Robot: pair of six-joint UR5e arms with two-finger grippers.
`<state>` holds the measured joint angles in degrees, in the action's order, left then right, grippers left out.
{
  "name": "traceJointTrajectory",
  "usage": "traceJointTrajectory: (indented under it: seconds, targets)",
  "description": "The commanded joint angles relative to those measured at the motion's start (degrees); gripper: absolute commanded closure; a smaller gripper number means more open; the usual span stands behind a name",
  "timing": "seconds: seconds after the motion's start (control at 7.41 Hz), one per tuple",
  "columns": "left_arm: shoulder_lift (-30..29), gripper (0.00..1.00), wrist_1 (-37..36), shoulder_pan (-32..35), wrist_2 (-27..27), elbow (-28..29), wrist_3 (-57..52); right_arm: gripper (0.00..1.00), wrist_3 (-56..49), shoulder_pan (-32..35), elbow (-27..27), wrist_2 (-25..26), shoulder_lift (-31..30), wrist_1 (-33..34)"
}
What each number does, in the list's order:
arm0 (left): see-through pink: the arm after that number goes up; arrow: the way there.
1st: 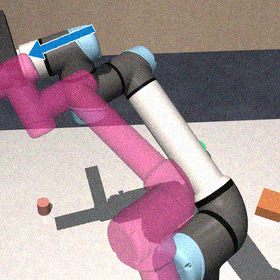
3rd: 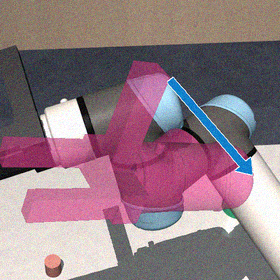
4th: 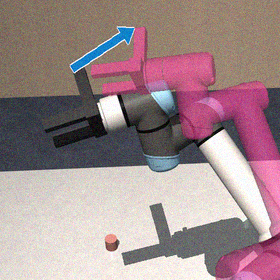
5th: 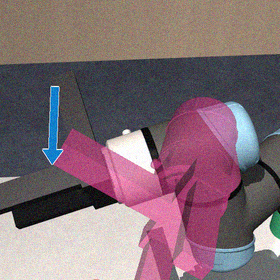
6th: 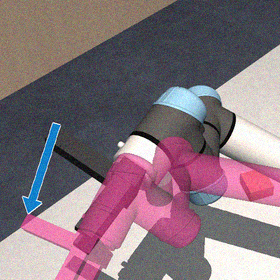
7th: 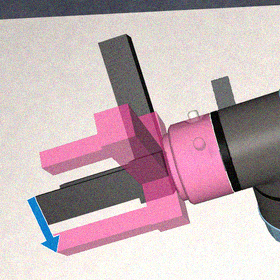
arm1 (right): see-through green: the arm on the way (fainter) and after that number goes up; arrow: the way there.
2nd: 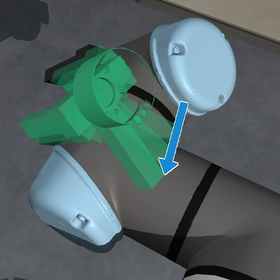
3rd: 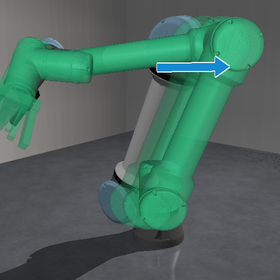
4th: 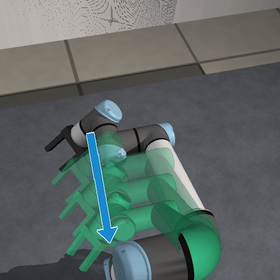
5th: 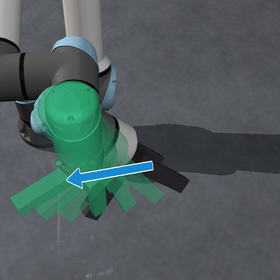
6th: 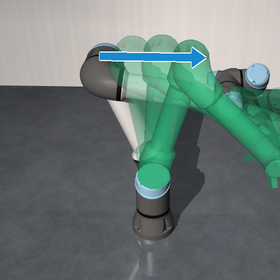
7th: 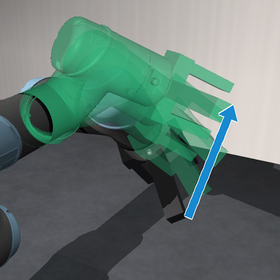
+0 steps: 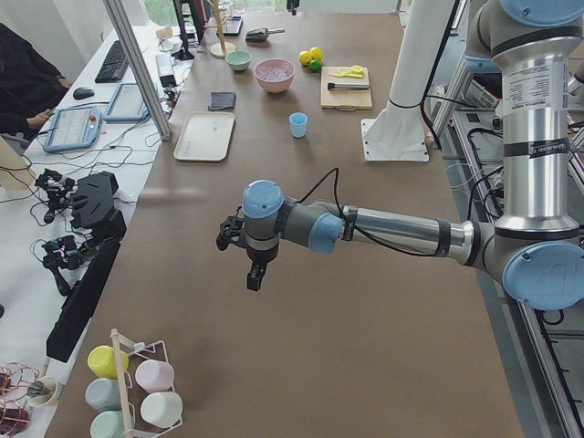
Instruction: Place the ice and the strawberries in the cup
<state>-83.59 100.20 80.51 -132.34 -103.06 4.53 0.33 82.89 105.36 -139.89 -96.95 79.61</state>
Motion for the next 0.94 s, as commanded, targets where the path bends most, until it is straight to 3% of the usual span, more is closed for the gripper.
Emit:
traceJointTrajectory:
  seconds: [0.0,0.13,0.4,0.81]
  targets:
    - [-0.08,0.03,-0.01,0.0,-0.11,0.05,0.04,0.05,11.06,-4.46,-0.06,0.22,7.78,0.1]
    - [-0.17,0.03,-0.01,0.0,-0.11,0.14,0.04,0.07,14.23,-8.24,-0.07,1.1,11.83,0.1]
    - [-0.17,0.03,0.08,0.0,-0.11,0.05,0.04,0.08,23.09,-20.6,-0.15,11.07,20.18,0.45]
    - [-0.7,0.03,0.08,0.0,-0.02,0.14,0.04,0.12,29.1,-31.01,-0.68,18.05,22.24,0.81]
